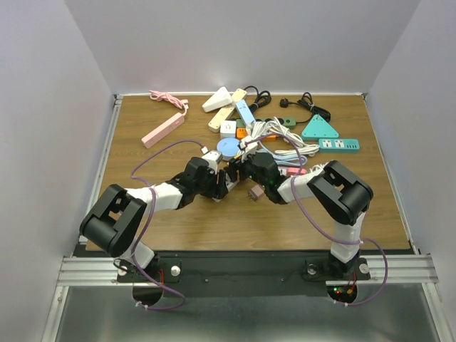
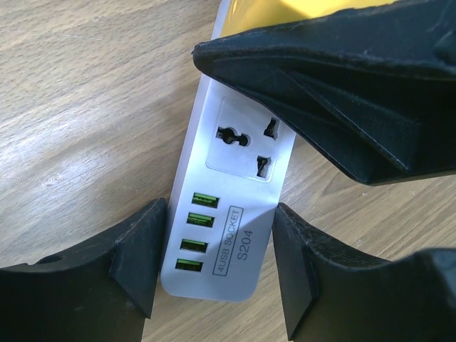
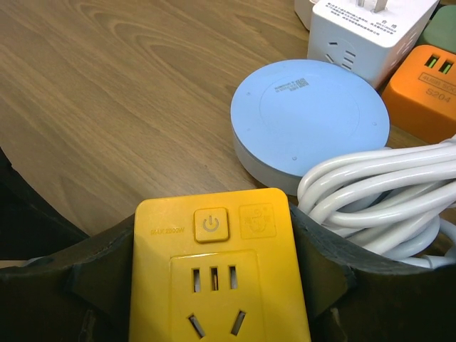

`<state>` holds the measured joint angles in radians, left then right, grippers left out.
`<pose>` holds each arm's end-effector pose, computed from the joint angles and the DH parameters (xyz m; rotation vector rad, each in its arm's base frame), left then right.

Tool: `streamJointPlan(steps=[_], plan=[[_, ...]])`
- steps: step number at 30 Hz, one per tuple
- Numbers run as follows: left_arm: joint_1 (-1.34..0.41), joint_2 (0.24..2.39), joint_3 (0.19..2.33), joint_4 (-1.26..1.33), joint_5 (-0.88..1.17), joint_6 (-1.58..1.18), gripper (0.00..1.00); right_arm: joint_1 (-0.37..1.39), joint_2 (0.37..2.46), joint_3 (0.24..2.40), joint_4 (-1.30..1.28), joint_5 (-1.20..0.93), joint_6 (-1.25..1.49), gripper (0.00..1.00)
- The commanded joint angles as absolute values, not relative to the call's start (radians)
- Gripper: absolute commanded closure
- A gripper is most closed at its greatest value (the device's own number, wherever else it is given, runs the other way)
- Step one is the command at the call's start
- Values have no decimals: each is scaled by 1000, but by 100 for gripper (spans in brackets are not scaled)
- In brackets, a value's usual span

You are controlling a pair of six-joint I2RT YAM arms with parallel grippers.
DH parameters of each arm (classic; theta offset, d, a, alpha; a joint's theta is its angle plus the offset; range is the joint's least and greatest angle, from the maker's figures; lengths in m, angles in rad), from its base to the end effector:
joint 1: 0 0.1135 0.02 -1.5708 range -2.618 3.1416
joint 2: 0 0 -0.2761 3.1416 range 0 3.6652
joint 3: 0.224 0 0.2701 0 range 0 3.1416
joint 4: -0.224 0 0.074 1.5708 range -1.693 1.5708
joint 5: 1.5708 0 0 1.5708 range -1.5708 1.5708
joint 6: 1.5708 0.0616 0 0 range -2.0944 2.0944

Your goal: Insert the plug

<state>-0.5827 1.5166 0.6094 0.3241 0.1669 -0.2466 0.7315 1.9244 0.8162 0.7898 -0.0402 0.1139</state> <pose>0.2674 -0.1885 0.1445 0.4692 2.1689 -0.6505 0.3076 0.2794 0.1212 -0.6151 1.8357 0.6099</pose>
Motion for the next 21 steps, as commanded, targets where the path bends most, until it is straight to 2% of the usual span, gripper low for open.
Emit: streamJointPlan(steps=[1, 8, 14, 18, 21], plan=[[-525, 1575, 643, 370, -5, -374, 100, 856, 2065, 632, 247, -210, 328, 100], [-520, 1594, 664, 380, 31, -356, 100, 873, 2147, 727, 195, -216, 310, 100], [-514, 1608, 678, 376, 35, -345, 100, 890, 2121, 687, 195, -206, 336, 100], [-514, 1608, 695, 371, 40, -336, 100, 891, 2198, 776, 134, -227, 302, 100], [-511, 1606, 690, 364, 29, -333, 100, 891, 2192, 759, 138, -233, 325, 100]])
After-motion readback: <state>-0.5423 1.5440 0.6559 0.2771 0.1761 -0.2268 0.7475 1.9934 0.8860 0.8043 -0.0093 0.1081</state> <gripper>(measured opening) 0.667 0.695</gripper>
